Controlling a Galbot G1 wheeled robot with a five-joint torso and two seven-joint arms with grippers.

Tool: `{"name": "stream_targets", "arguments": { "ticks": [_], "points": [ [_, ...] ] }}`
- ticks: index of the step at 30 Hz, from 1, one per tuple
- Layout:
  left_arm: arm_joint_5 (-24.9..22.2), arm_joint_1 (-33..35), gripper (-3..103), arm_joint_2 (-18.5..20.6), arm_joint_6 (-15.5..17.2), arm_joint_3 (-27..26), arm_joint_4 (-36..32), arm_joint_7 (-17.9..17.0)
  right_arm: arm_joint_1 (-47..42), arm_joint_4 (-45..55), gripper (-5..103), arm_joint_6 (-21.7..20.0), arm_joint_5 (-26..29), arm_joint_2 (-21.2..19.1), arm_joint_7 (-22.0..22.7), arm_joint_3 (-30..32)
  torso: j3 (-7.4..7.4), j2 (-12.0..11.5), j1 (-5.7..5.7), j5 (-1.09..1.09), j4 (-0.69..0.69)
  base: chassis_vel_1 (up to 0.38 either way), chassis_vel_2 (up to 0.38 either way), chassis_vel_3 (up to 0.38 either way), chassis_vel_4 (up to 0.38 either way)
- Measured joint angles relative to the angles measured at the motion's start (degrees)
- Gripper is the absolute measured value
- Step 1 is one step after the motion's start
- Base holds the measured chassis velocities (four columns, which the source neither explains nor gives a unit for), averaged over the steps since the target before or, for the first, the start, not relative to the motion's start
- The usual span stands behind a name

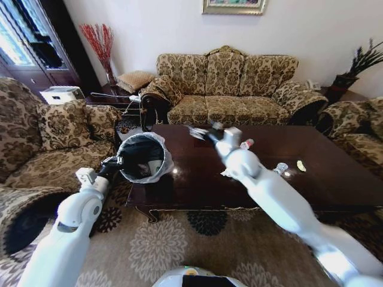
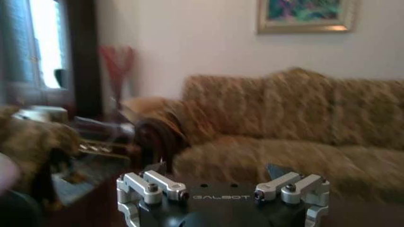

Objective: Move to the front of the table and place the trash on the table into the trash bin.

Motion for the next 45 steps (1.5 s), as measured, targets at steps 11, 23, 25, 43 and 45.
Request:
{"name": "stream_targets", "arguments": {
  "ticks": [11, 23, 25, 43, 45],
  "points": [
    [0.0, -0.9, 0, -0.6, -0.1, 1.4, 0.4, 0.5, -25.7, -5.5, 100, 4.5, -6.6, 6.5, -3.4, 15.0, 0.0, 0.0, -0.01, 0.01, 0.0, 0.0, 0.0, 0.0, 0.0],
    [0.2, -1.5, 0, -1.1, 0.1, 2.3, 0.4, 1.7, -21.6, -14.6, 89, 7.3, -10.1, 11.7, -3.1, 13.0, 0.01, 0.0, 0.01, 0.0, 0.03, 0.0, 0.0, 0.0, 0.0],
    [0.2, -1.5, 0, -1.1, 0.1, 2.3, 0.4, 1.8, -21.0, -15.3, 83, 7.4, -10.2, 11.9, -3.3, 12.6, 0.01, 0.0, 0.01, 0.0, 0.03, 0.0, 0.0, 0.0, 0.0],
    [0.4, -0.7, 0, -0.8, 0.1, 1.4, -1.3, 2.6, -14.6, -24.0, 13, 8.9, -13.3, 16.7, -5.8, 6.8, 0.01, 0.0, 0.01, 0.01, 0.03, 0.0, 0.0, 0.0, 0.0],
    [0.4, -0.7, 0, -0.8, 0.1, 1.2, -1.5, 2.6, -14.5, -24.1, 8, 9.0, -13.3, 16.9, -5.8, 6.9, 0.01, 0.0, 0.01, 0.01, 0.02, 0.0, 0.0, 0.0, 0.0]
  ]
}}
